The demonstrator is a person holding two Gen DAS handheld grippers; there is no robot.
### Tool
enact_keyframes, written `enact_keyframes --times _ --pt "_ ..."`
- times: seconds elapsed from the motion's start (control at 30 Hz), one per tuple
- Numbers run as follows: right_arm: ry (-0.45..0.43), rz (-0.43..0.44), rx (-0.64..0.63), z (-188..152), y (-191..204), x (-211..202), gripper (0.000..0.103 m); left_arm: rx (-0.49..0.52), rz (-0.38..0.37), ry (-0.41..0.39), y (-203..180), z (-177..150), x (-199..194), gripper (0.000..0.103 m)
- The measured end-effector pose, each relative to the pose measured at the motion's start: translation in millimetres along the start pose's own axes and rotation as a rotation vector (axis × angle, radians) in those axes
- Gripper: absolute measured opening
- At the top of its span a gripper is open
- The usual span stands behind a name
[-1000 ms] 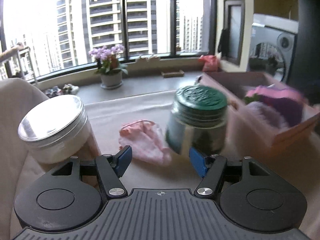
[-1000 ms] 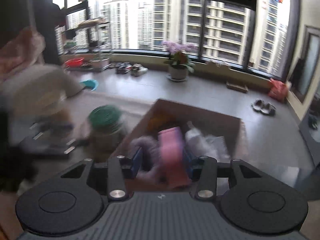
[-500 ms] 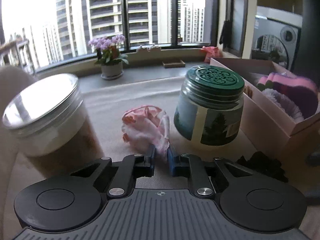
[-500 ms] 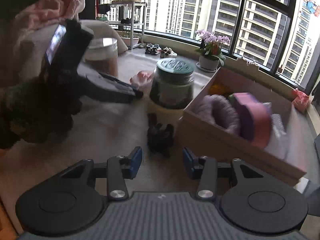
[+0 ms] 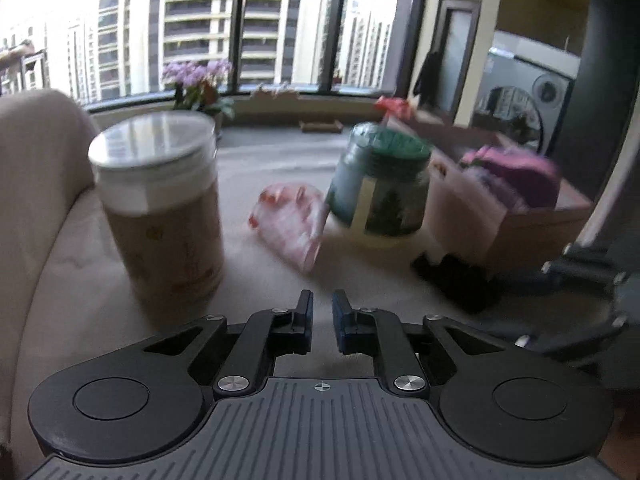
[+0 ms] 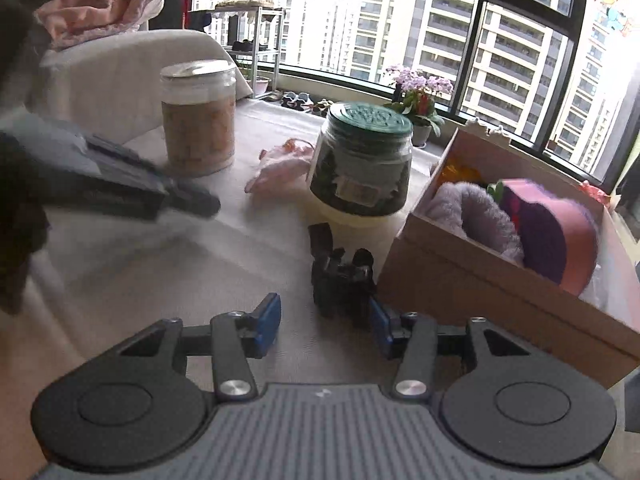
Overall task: Organize soft objects
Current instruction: 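Close the left tool on the pink patterned cloth, then grasp the black plastic clip with the right tool while the left holds the cloth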
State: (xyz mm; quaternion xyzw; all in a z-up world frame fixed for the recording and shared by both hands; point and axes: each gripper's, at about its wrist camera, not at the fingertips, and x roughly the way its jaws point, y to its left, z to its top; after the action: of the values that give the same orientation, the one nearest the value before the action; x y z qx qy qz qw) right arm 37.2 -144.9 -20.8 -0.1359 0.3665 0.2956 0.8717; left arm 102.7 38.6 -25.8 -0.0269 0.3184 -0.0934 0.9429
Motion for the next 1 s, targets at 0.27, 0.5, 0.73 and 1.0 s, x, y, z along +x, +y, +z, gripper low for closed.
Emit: enact_keyframes --times 0.27,0.5,0.73,1.0 --pt "-0.005 0.024 0.132 -6.8 -17.1 -4.2 0.066 0.083 0.087 -0.016 -15.7 31.5 43.9 0.019" --pt "0.004 0.040 0.109 -6.7 -15.2 -1.6 0.074 0.081 0.123 0.038 -14.2 37.8 73.9 0.024" --pt "0.046 0.099 0.060 -1.3 -12.0 4.0 0.096 0.049 0.107 0.019 -9.1 33.7 72.9 0.024" --pt "0.078 0.106 0.043 2.7 -8.7 5.9 0.101 -0.002 0.093 0.022 -1.4 34.0 69.5 0.023"
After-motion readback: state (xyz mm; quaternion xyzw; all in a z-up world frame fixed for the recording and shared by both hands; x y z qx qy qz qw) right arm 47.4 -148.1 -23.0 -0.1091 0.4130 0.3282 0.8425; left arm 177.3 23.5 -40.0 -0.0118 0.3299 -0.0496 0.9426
